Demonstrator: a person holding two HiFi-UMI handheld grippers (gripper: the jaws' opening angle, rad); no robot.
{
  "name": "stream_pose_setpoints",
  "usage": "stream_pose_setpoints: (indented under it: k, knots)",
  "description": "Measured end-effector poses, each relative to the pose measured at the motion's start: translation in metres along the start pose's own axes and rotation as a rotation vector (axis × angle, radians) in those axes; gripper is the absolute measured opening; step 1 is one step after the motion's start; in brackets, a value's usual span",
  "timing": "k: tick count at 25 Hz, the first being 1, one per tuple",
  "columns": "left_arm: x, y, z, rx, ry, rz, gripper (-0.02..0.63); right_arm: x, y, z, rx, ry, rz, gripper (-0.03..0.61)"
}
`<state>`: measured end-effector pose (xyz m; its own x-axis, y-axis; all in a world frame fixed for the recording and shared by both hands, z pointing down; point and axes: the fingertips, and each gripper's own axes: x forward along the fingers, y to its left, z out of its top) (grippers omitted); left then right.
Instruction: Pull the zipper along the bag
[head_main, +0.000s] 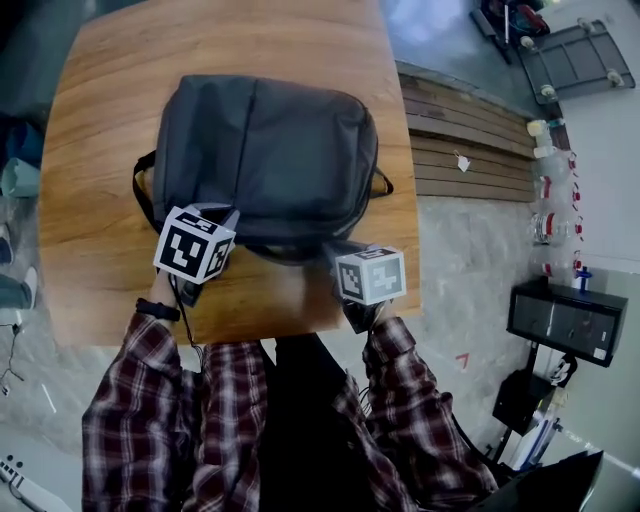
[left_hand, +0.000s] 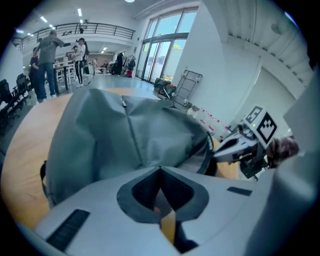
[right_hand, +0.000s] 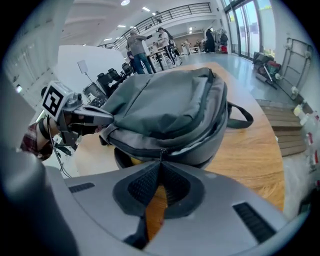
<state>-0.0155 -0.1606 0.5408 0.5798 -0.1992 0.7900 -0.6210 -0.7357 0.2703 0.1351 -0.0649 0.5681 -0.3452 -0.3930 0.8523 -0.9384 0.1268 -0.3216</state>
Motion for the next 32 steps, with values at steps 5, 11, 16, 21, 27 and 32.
stream_pose_setpoints:
  k: [5,11,16,21,27,32]
  knots:
    - [0.017,-0.057,-0.003,-0.043,0.102,-0.046,0.008,0.014,0.059,-0.001,-0.06,0.043,0.103,0.014]
    - [0.03,-0.033,-0.054,-0.334,0.145,0.039,0.008,0.038,0.123,-0.004,-0.153,0.084,0.203,0.014]
    - [0.039,-0.024,-0.063,-0.378,0.21,0.01,0.008,0.047,0.114,-0.002,-0.162,0.115,0.192,0.014]
    - [0.042,-0.023,-0.062,-0.31,0.236,0.02,0.008,0.042,0.106,-0.002,-0.229,0.17,0.203,0.014]
    - [0.038,-0.022,-0.063,-0.265,0.229,0.016,0.008,0.024,0.079,-0.006,-0.269,0.228,0.215,0.014]
    - [0.039,-0.021,-0.063,-0.237,0.213,0.006,0.008,0.003,0.02,0.0,-0.339,0.232,0.132,0.014]
